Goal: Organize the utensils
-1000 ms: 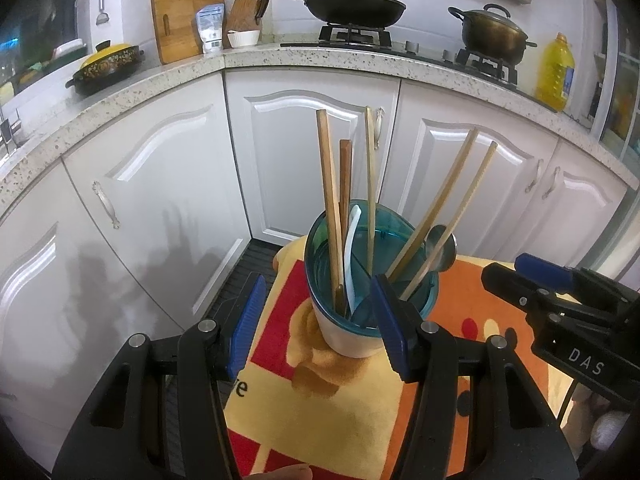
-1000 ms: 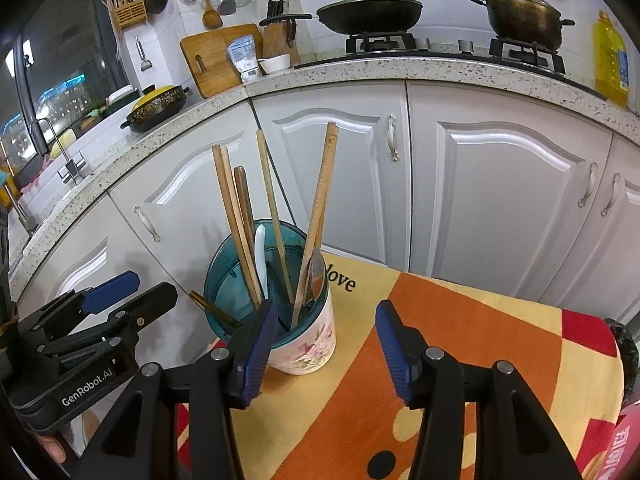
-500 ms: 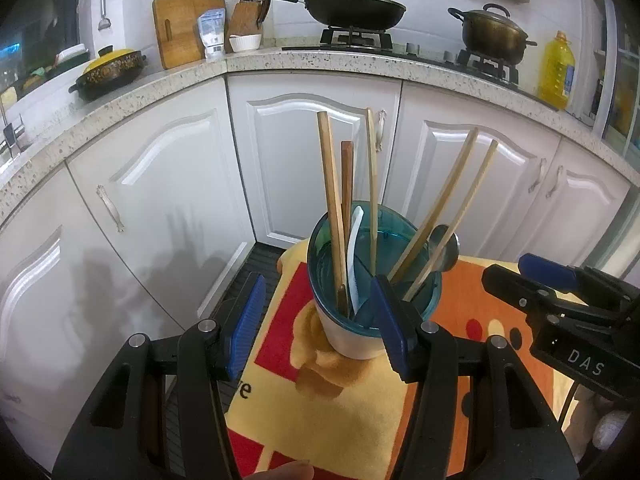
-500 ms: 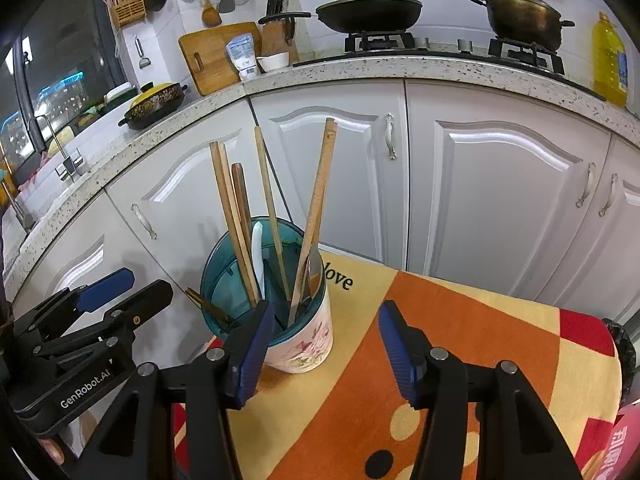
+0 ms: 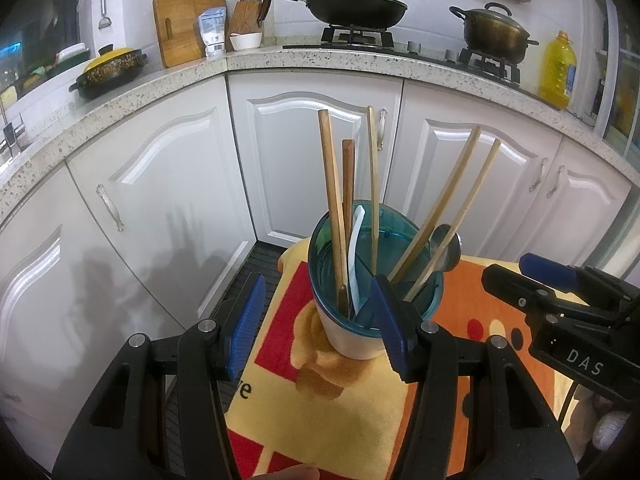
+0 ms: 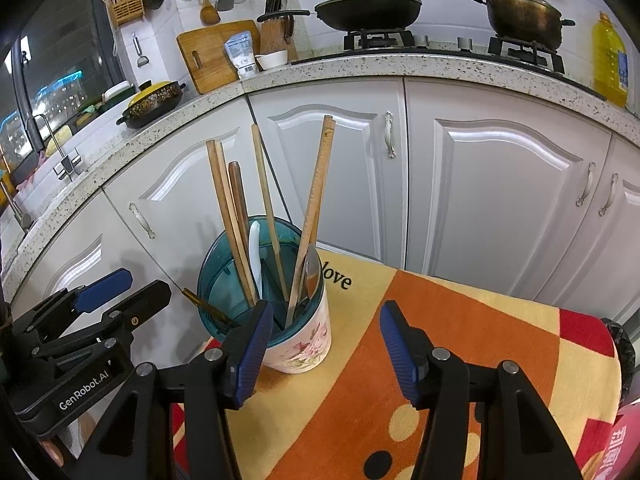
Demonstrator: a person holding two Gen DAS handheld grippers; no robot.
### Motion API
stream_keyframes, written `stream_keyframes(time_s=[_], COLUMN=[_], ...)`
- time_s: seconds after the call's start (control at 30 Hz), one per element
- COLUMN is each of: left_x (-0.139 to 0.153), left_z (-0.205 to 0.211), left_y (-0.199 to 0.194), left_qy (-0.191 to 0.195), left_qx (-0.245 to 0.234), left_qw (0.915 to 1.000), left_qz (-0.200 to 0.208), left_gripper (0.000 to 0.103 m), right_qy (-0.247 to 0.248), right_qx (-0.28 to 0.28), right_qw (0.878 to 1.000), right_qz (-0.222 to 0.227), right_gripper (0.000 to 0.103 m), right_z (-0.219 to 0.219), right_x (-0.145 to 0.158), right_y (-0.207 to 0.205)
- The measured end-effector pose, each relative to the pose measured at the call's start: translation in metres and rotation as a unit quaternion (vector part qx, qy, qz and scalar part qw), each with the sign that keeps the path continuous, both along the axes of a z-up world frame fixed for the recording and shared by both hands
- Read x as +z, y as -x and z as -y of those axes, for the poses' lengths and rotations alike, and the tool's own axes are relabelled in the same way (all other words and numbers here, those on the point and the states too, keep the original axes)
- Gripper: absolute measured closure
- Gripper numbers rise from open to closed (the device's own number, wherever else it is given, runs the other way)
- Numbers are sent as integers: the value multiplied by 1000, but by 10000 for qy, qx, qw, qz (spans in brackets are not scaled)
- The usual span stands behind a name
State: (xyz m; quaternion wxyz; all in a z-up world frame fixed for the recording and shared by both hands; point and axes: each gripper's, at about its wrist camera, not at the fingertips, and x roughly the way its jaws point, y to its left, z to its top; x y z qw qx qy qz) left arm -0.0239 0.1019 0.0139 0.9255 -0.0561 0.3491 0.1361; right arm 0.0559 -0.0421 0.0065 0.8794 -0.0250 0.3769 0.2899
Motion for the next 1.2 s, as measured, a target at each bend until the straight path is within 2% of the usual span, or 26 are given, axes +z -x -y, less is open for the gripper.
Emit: stream_keyframes(time_s=[1.2], left_x=[-3], left_z=[-2], left_y=[-3], left_qy=[25], left_qx=[18], left_qw=[10000], left_qz=[-21], left_gripper=[49], right_qy=[96], right_qx=[47], right_qw=[9999], right_qz=[-100], right_gripper=[47], right_z=[-6], right_x=[-8], right_y=[-6])
